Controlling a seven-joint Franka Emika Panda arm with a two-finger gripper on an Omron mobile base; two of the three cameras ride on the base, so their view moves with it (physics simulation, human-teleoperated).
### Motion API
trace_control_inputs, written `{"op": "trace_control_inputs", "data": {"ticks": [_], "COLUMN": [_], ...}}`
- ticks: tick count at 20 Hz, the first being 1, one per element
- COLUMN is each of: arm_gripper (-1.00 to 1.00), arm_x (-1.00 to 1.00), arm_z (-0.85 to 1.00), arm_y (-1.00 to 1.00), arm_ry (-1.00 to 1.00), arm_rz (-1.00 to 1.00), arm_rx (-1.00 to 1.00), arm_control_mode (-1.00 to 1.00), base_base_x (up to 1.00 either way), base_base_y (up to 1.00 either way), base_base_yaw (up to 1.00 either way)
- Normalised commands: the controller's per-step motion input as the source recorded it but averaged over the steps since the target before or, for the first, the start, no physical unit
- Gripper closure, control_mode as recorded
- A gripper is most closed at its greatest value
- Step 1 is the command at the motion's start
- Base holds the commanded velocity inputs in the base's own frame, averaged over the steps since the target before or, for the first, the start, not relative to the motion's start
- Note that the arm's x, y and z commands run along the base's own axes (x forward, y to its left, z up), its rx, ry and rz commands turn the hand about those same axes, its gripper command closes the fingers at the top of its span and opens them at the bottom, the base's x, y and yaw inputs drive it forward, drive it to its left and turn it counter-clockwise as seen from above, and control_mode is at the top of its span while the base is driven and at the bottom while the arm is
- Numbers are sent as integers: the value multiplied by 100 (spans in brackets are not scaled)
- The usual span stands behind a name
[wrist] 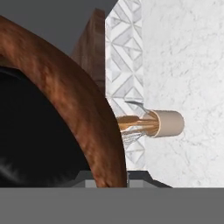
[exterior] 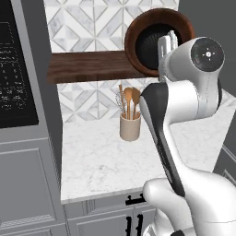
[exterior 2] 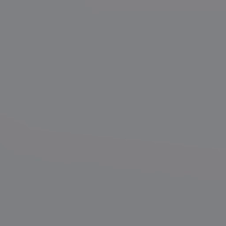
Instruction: Pick up the bowls on the counter and stack them on top of one another in the open cabinet. Place the smaller bowl on top of the larger bowl.
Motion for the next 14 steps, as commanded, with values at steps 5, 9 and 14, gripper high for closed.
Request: {"op": "trace_control_inputs", "data": {"ticks": [5,9,14], "arm_gripper": [100,100,100], "arm_x": [61,58,48], "arm_z": [0,0,0], "arm_y": [-3,-1,-2], "arm_ry": [-4,-3,-2], "arm_rz": [0,0,0], "arm_rx": [3,1,1], "arm_control_mode": [-100,-100,-100], "base_base_x": [0,0,0], "base_base_y": [0,0,0], "base_base_yaw": [0,0,0]}}
